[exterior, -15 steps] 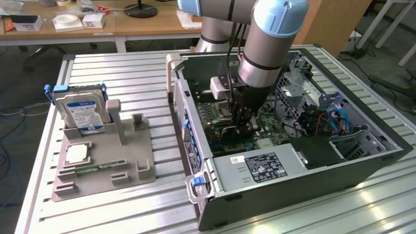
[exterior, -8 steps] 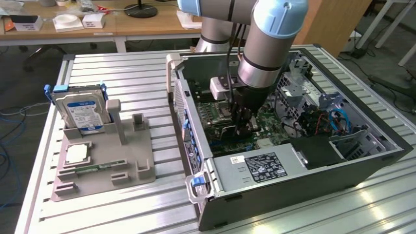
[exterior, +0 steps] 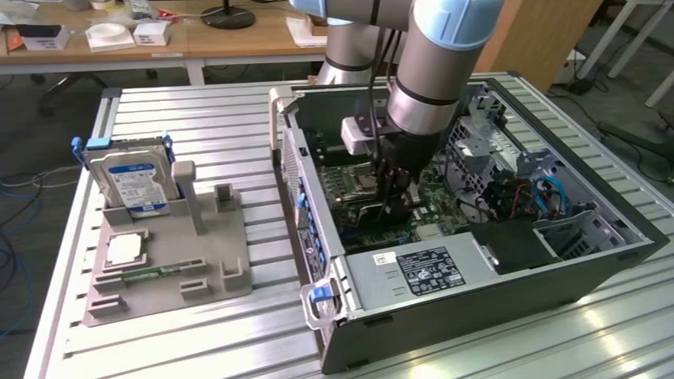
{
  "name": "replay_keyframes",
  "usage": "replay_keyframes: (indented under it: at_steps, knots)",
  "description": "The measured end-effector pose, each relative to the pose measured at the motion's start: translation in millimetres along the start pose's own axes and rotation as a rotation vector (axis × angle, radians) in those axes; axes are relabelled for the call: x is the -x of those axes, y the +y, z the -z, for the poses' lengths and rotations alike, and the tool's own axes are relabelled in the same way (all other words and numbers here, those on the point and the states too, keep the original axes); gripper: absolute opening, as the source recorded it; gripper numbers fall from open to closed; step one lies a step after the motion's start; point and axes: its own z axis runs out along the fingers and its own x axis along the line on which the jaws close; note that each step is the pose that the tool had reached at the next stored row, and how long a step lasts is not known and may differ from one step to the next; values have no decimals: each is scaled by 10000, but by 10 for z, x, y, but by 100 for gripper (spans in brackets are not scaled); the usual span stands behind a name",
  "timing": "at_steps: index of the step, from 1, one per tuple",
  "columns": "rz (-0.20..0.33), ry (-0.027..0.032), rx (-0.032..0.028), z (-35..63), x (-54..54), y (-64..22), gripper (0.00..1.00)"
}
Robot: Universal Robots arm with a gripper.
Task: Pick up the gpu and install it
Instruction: 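Insert the gpu into the slot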
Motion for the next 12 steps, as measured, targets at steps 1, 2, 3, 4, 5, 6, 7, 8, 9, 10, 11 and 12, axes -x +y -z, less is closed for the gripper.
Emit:
replay_keyframes:
  at_steps: [1, 2, 3, 4, 5, 6, 7, 8, 9, 10, 11, 12]
  knots:
    - [0, 1, -2, 17, 1, 1, 33]
    - [0, 1, -3, 33, 1, 1, 33]
    - [0, 1, -5, 49, 1, 1, 33]
    - [0, 1, -7, 68, 2, 1, 33]
    - [0, 2, -9, 85, 3, 2, 33]
    - [0, 0, -11, 103, 3, 2, 33]
    - [0, 1, -13, 124, 4, 3, 33]
    - [0, 2, -14, 149, 5, 3, 33]
    - [0, 1, -15, 173, 5, 4, 33]
    - [0, 1, -16, 192, 6, 4, 33]
    - [0, 0, -17, 194, 6, 4, 33]
    - [0, 0, -18, 194, 6, 4, 33]
